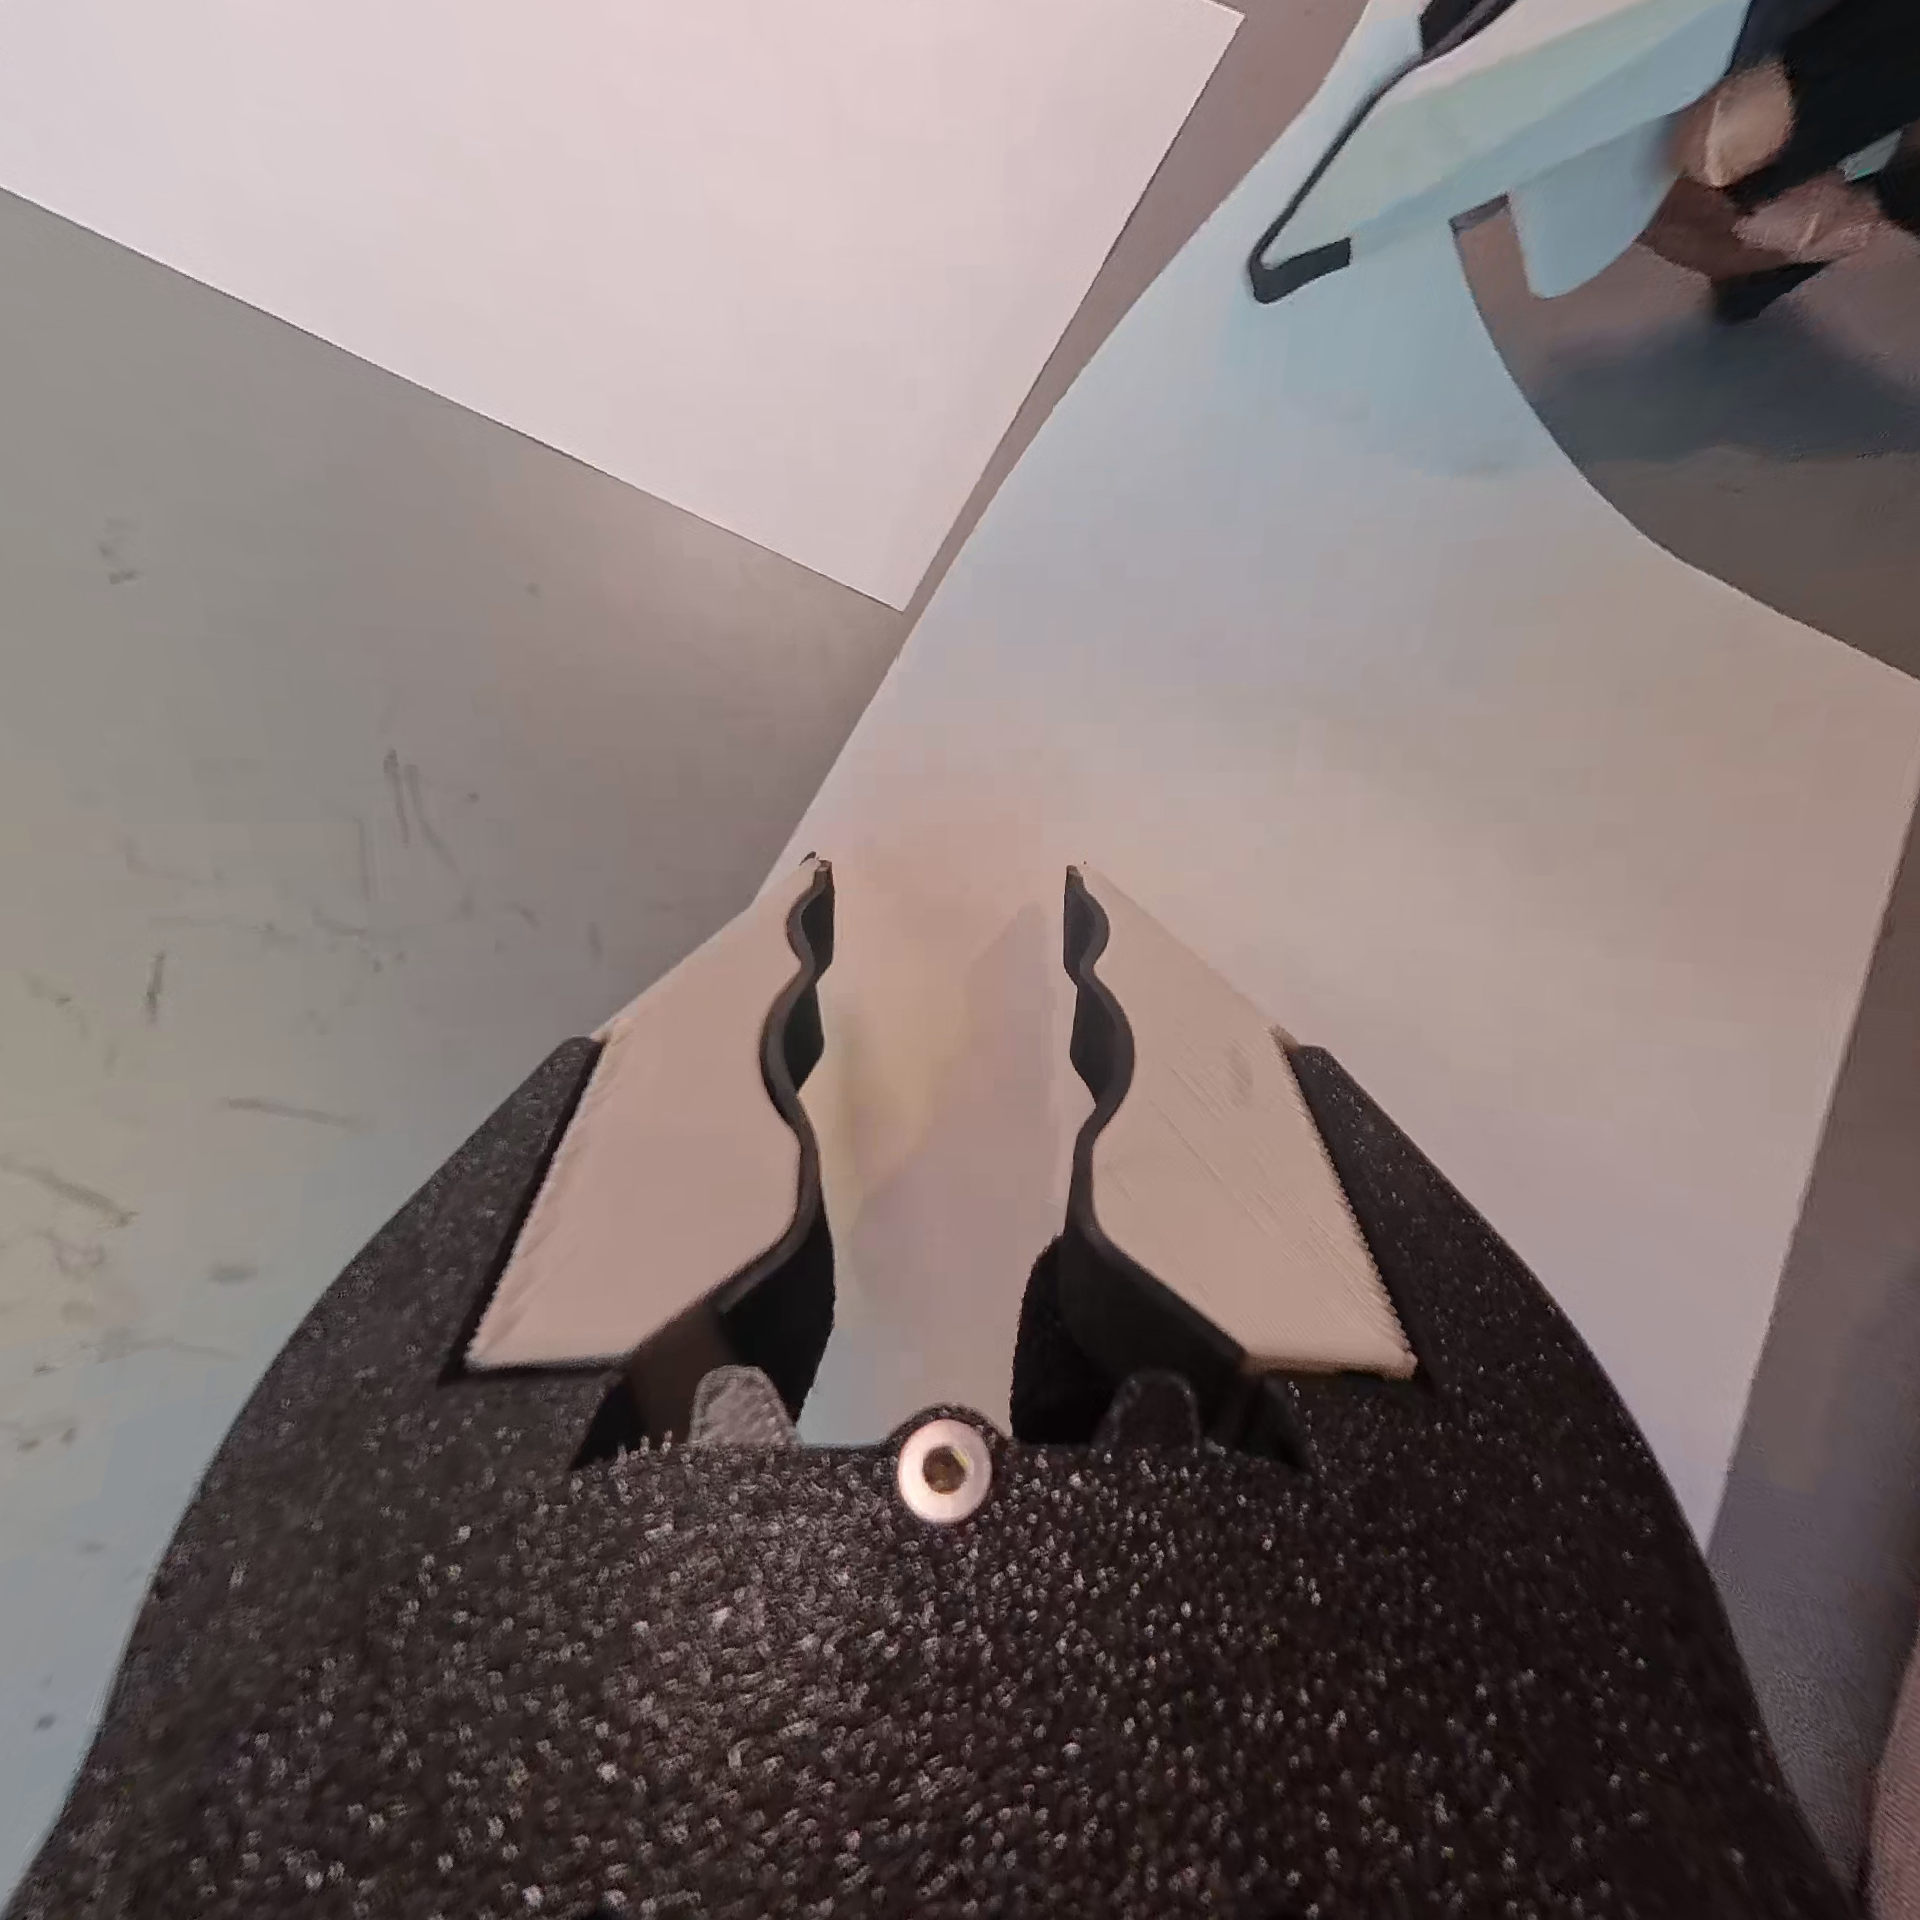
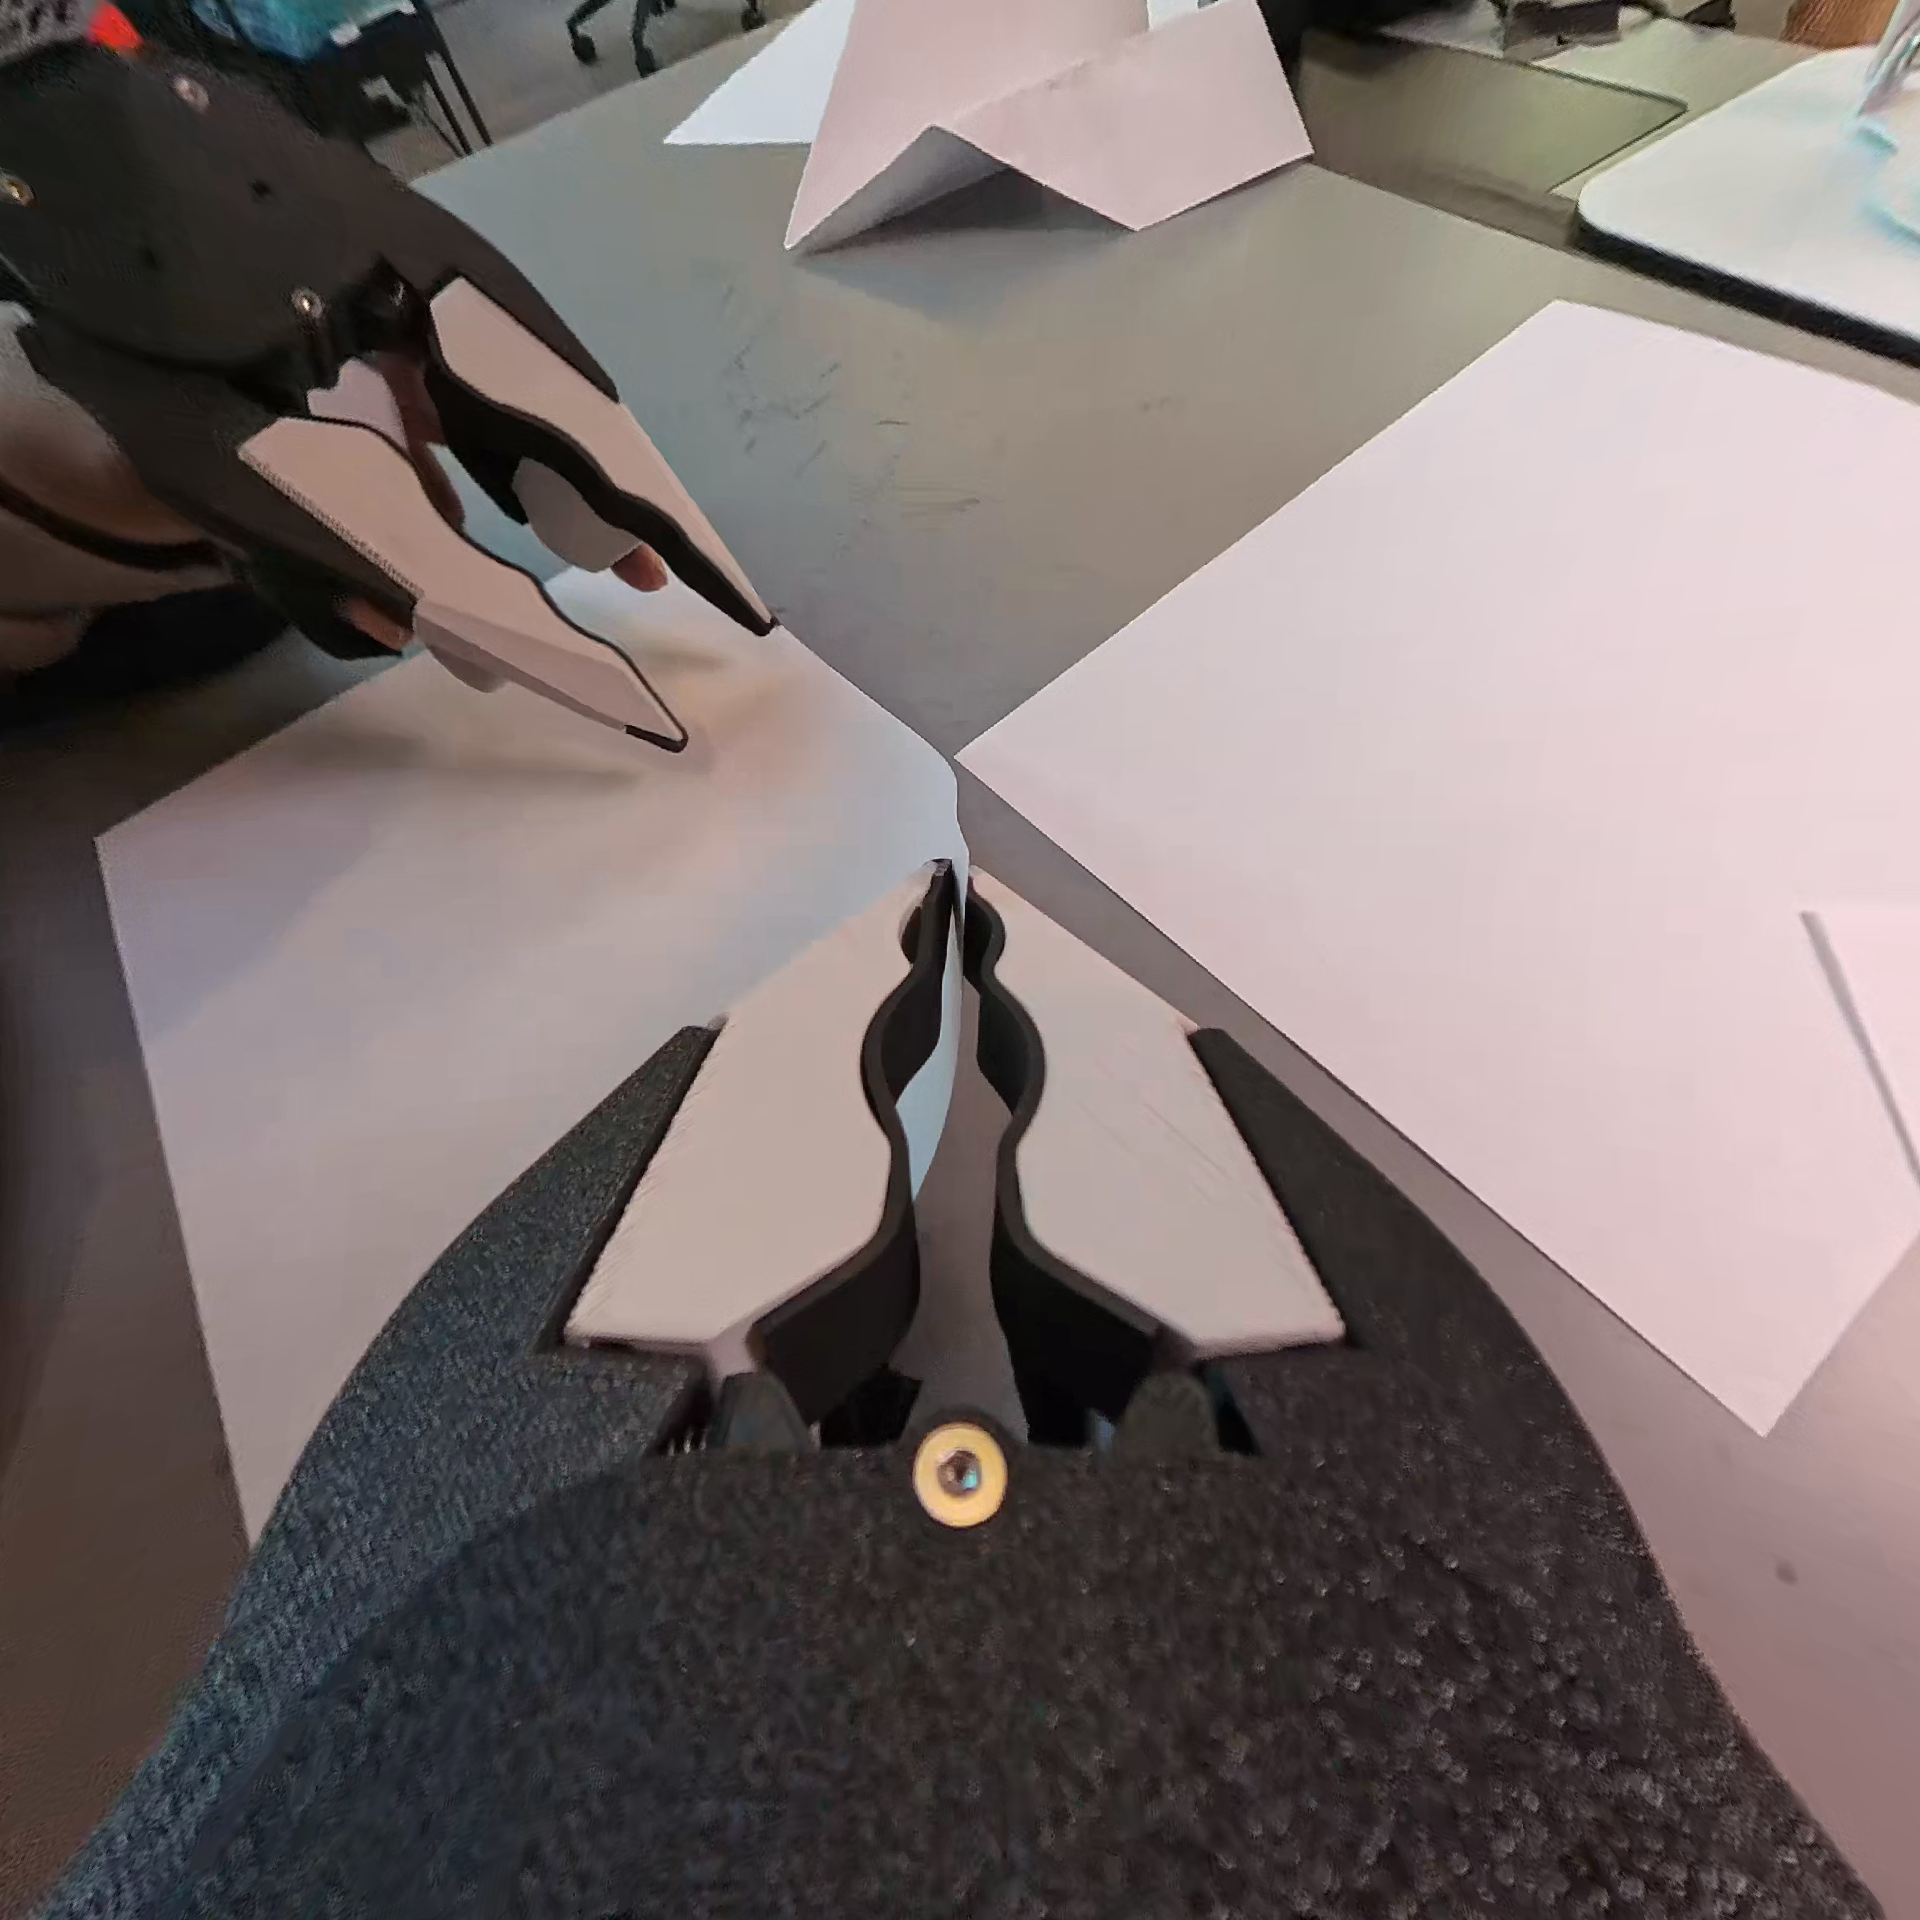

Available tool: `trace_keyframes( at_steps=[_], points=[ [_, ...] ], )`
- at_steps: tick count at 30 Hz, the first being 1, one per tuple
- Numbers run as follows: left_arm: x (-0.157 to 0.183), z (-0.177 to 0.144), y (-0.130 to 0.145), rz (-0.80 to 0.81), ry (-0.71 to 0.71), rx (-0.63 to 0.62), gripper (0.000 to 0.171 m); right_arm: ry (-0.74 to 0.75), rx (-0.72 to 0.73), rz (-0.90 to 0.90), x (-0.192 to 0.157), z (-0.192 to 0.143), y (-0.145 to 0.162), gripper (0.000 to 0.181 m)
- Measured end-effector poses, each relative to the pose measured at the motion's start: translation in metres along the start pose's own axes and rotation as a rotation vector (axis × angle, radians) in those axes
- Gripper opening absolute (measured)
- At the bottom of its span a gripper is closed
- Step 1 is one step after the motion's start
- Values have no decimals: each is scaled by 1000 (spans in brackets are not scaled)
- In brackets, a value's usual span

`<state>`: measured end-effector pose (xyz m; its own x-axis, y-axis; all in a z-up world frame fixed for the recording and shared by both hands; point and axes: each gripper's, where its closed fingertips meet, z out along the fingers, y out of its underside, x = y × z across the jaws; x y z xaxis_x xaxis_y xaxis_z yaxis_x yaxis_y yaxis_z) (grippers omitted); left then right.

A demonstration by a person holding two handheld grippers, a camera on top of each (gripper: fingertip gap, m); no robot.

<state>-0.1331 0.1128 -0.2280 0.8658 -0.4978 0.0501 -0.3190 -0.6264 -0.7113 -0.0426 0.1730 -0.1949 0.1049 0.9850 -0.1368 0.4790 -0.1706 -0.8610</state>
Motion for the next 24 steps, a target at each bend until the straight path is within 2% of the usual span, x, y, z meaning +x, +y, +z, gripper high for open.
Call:
trace_keyframes(
  at_steps=[4,8,16,24],
  points=[
    [-5,16,-3,40,-12,-56,38,55,-42,-154,-4,6,3,0],
    [-6,23,-2,71,-24,-90,25,70,-47,-268,-12,8,3,0],
    [-4,24,-1,68,8,-105,12,46,-11,-358,-25,9,-2,0],
    [-5,25,-2,39,9,-95,11,-18,-42,-489,-54,18,5,0]
  ],
)
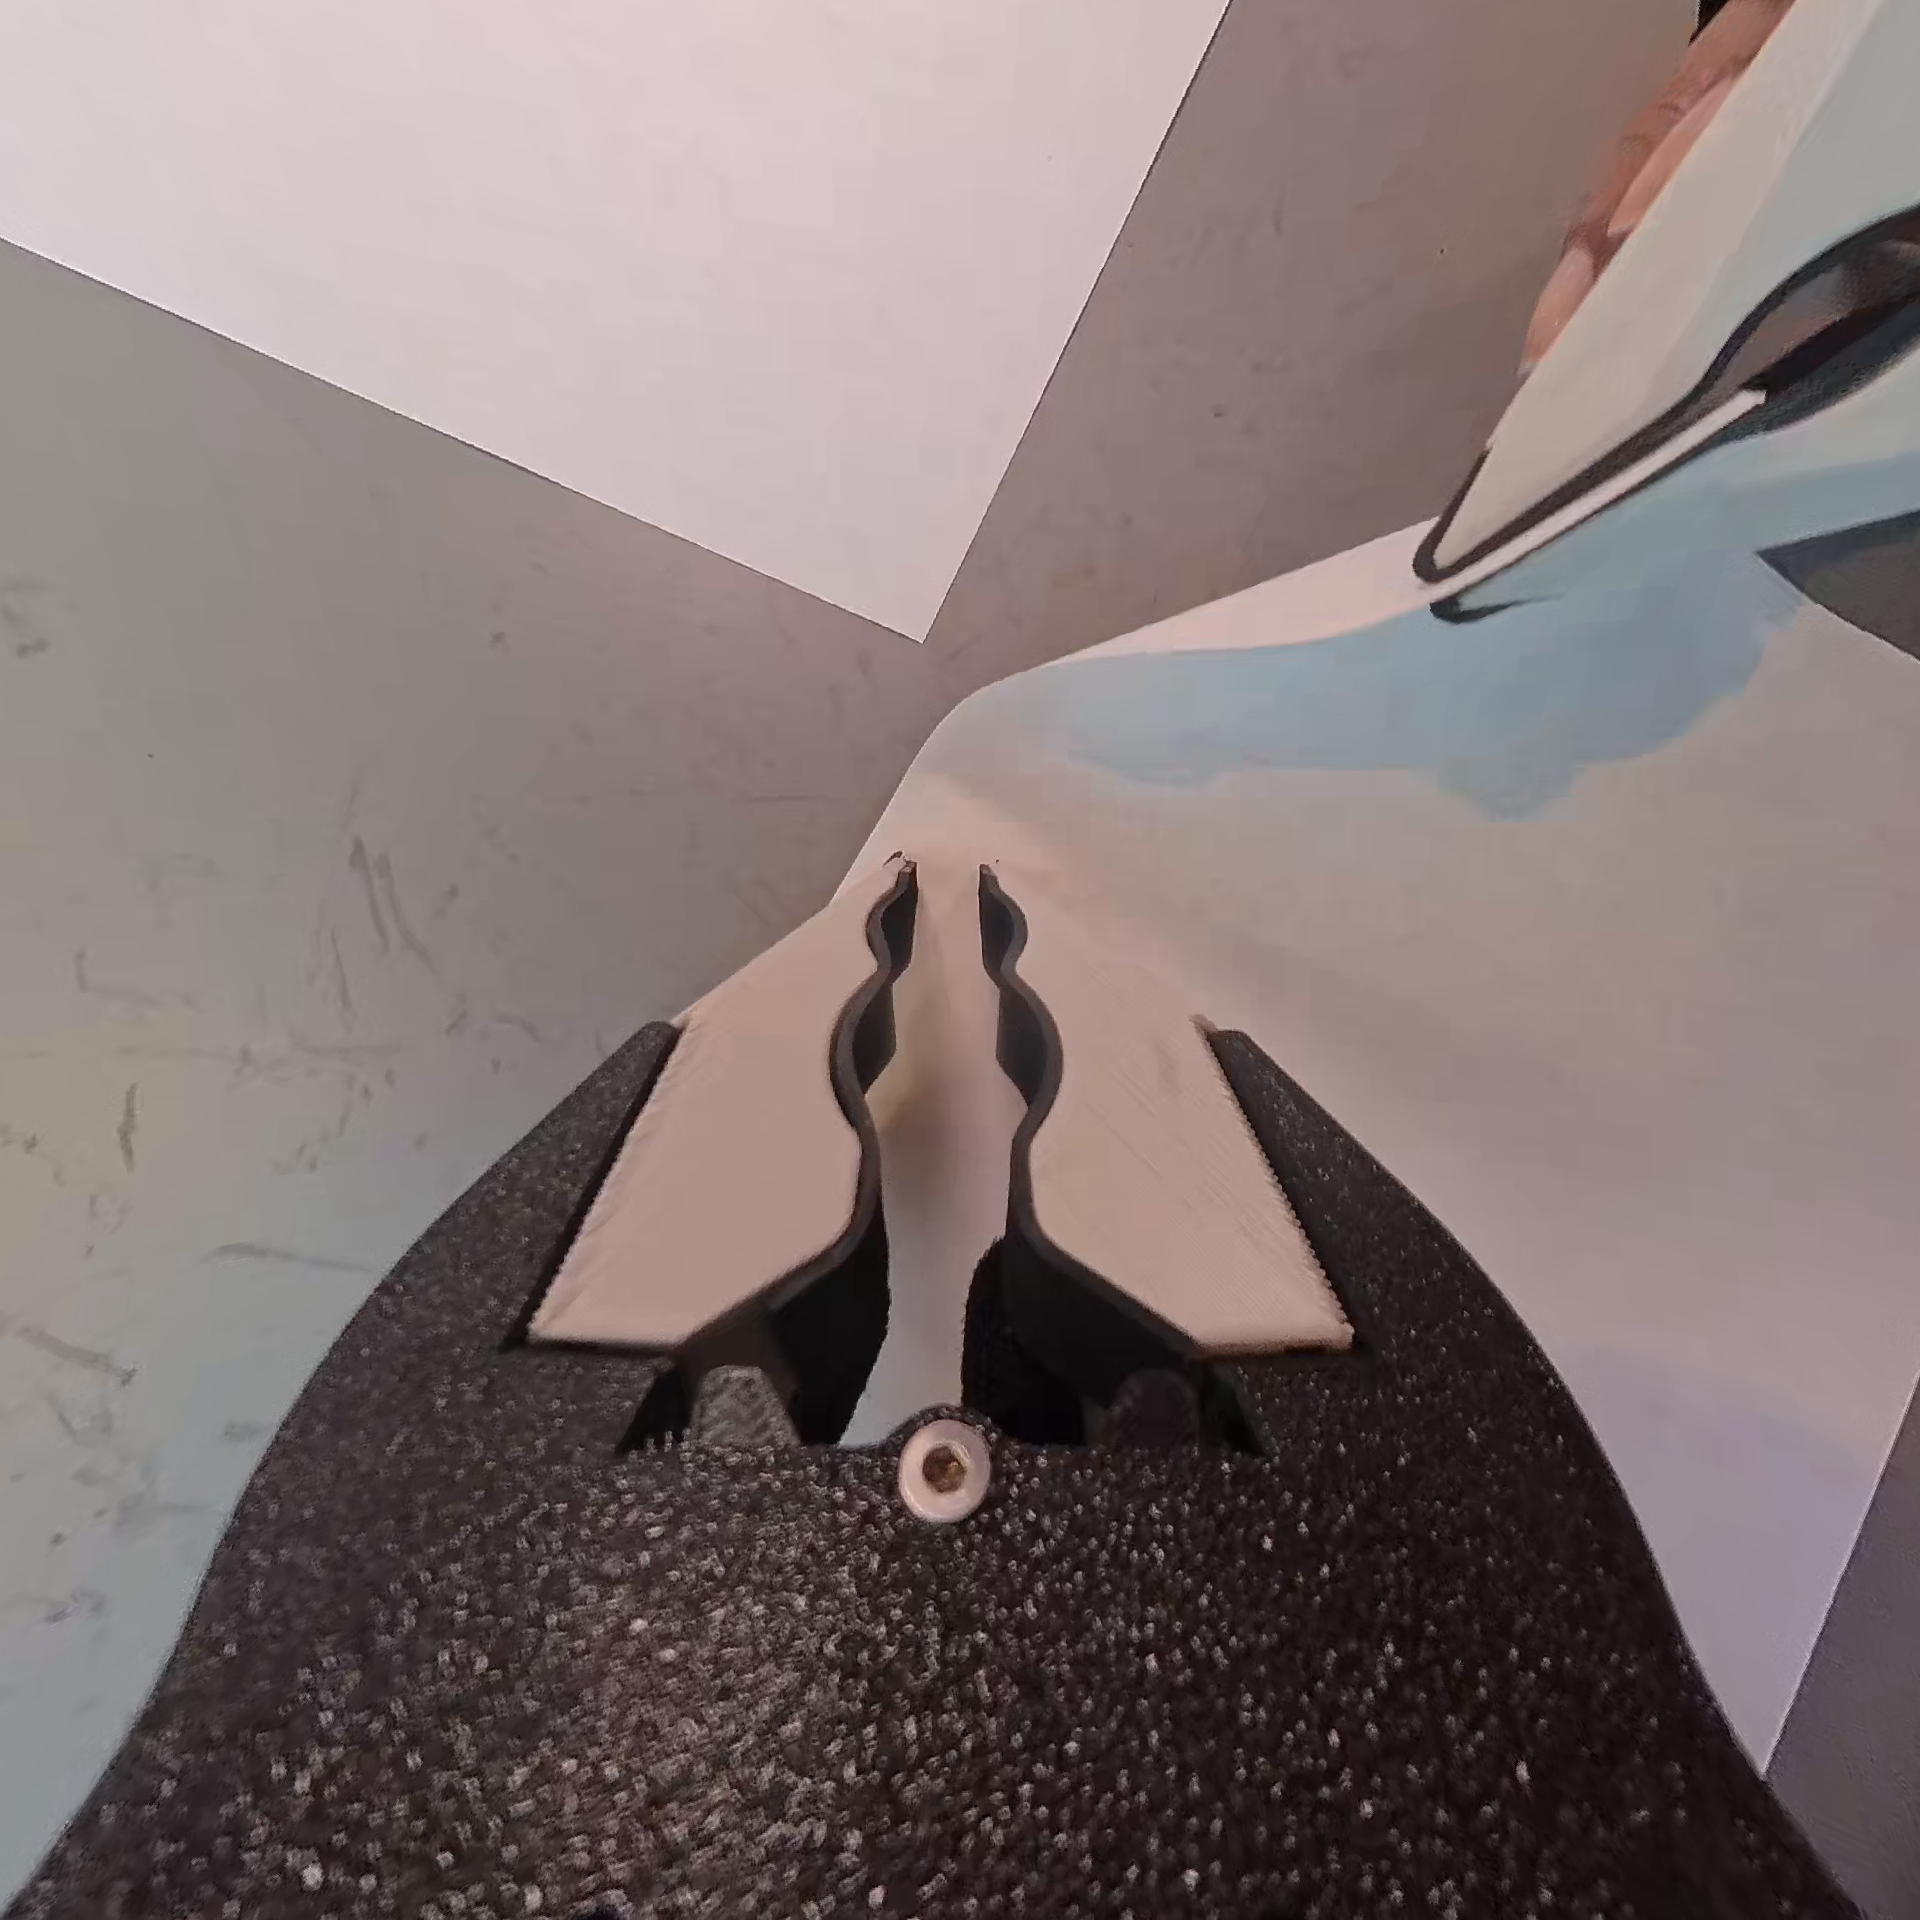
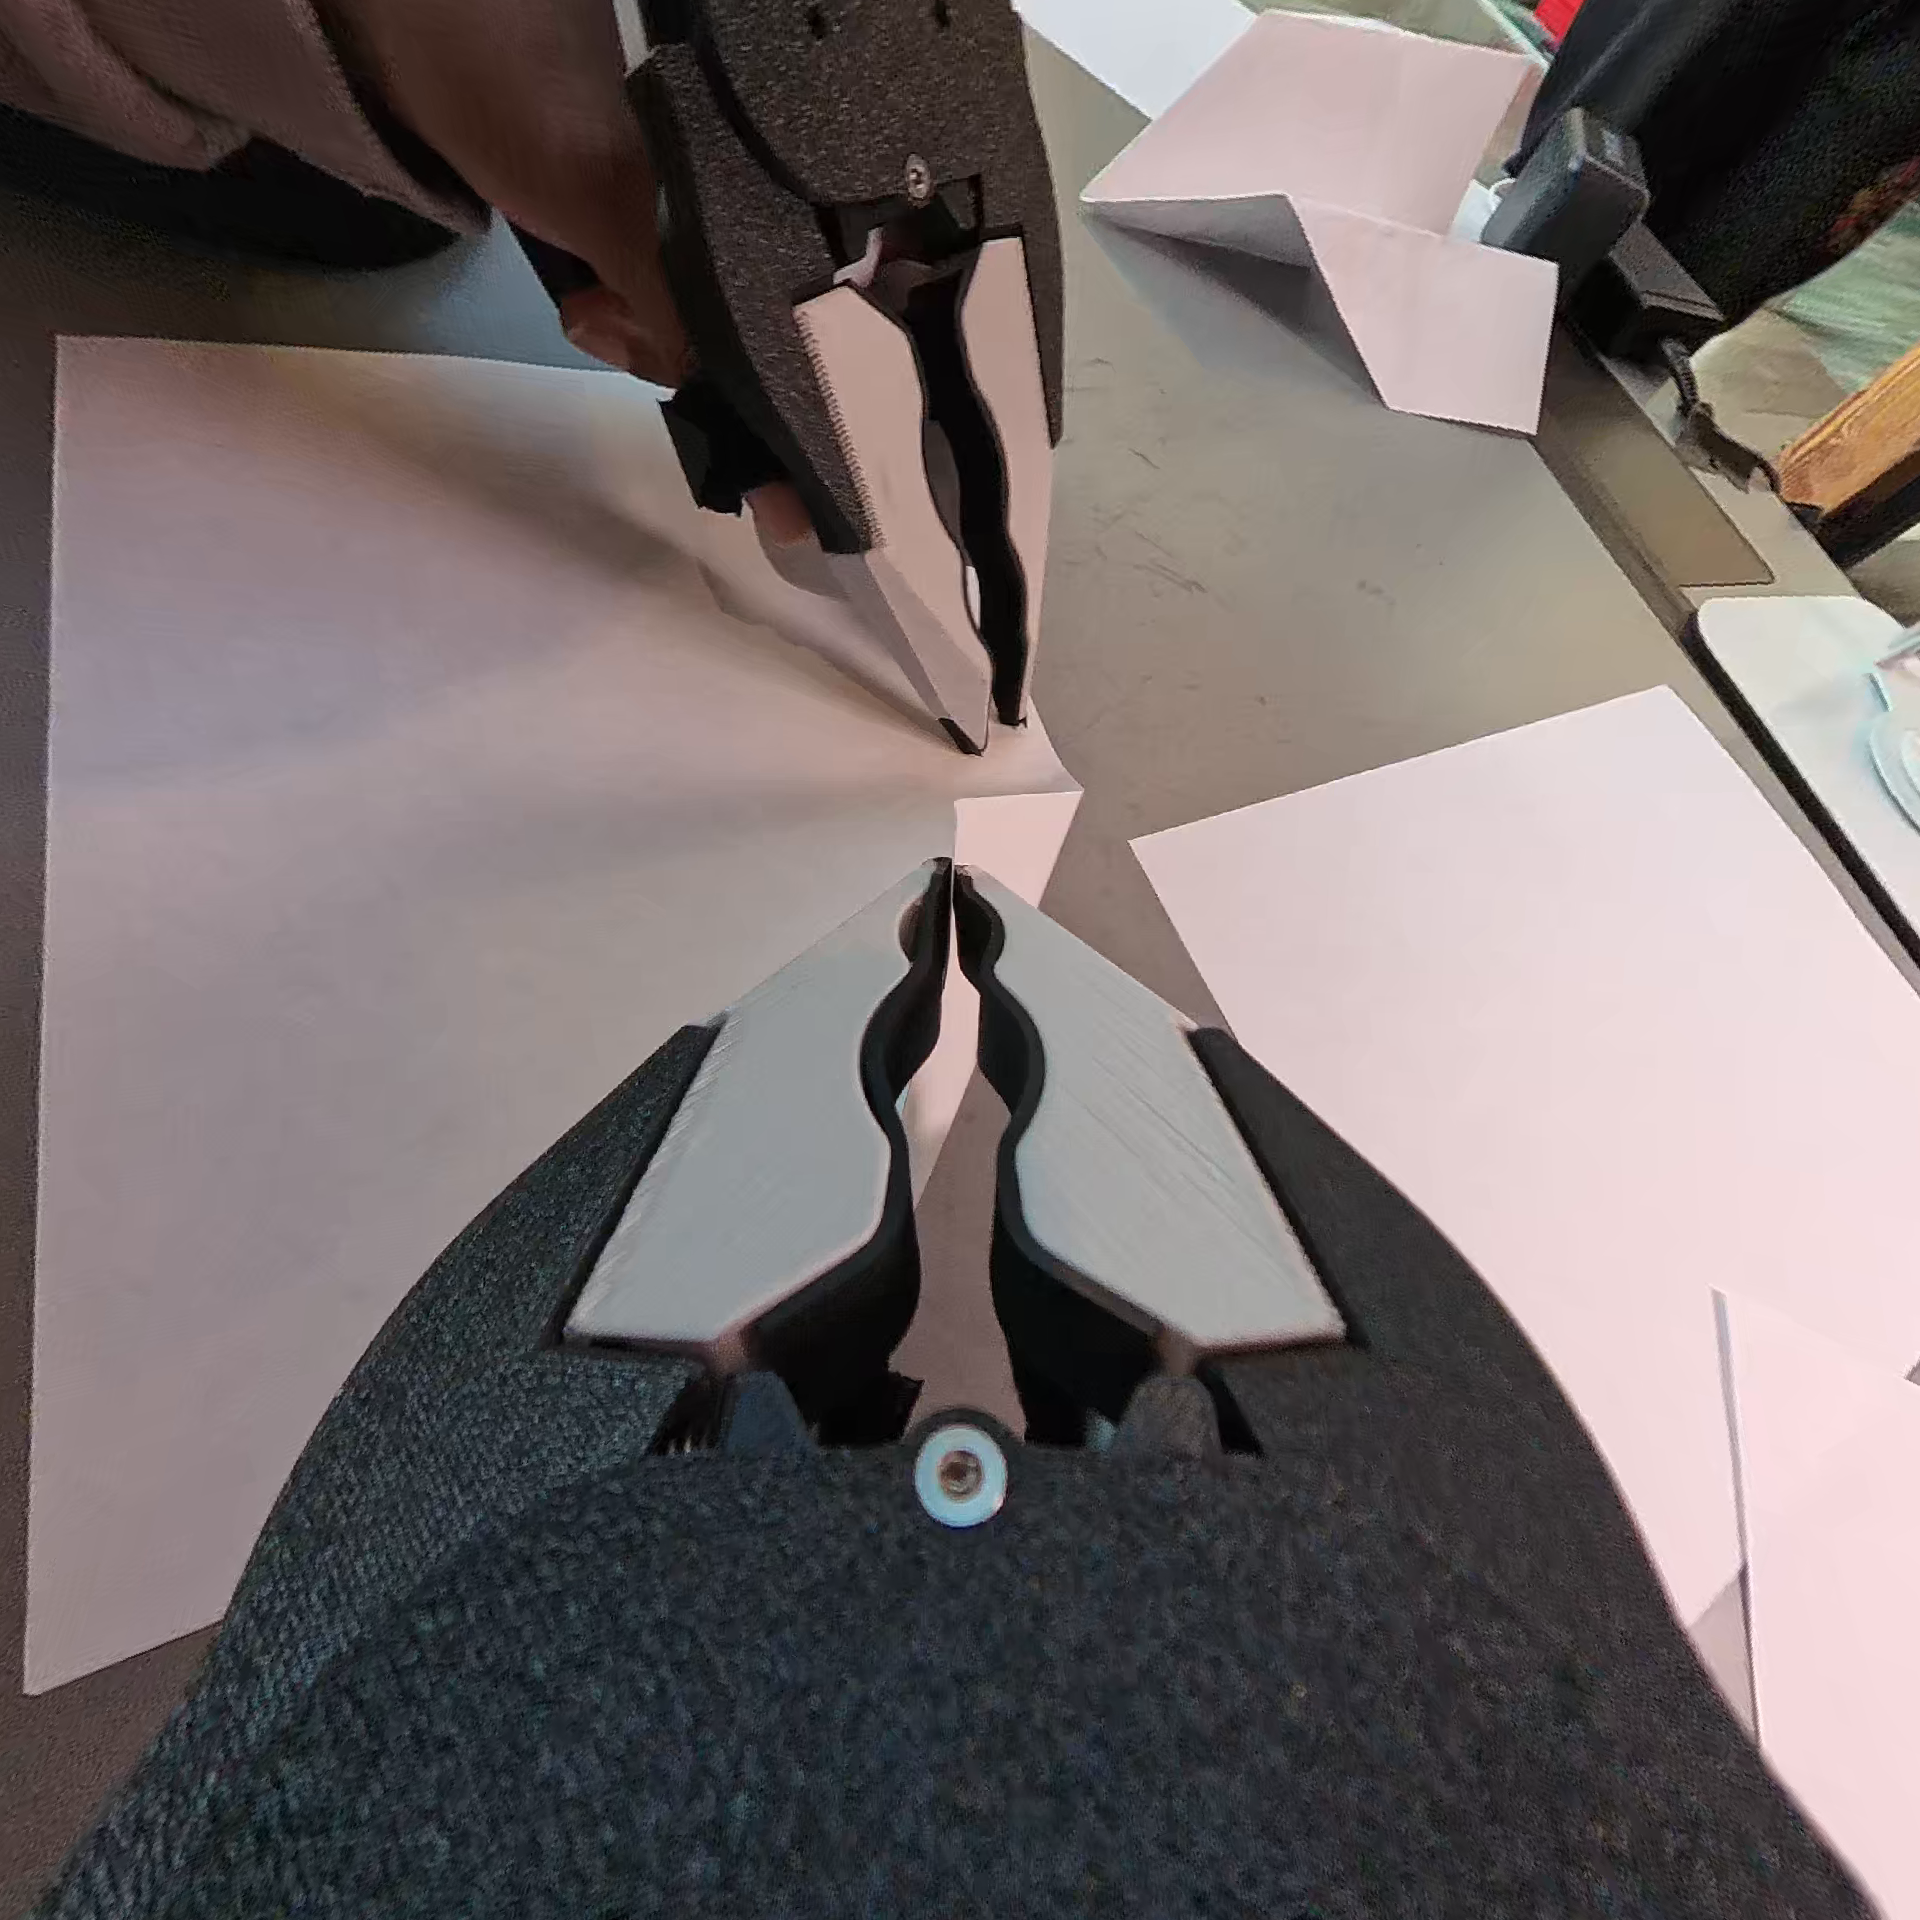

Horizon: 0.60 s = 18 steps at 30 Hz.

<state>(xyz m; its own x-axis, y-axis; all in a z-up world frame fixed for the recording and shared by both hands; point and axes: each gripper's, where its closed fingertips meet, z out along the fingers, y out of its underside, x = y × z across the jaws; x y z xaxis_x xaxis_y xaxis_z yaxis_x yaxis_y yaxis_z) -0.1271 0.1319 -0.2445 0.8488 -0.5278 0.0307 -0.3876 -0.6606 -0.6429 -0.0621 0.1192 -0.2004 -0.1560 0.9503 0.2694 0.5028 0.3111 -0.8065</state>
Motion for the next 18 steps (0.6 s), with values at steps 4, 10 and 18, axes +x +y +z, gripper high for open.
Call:
trace_keyframes(
  at_steps=[4,10,18],
  points=[
    [0,0,0,-4,-4,4,11,-42,-53,-50,-17,10,4,0],
    [0,0,0,-10,-10,10,11,-81,-116,-92,-31,18,10,0],
    [0,0,0,-13,-9,9,11,-89,-200,-124,-33,22,17,0]
  ],
)
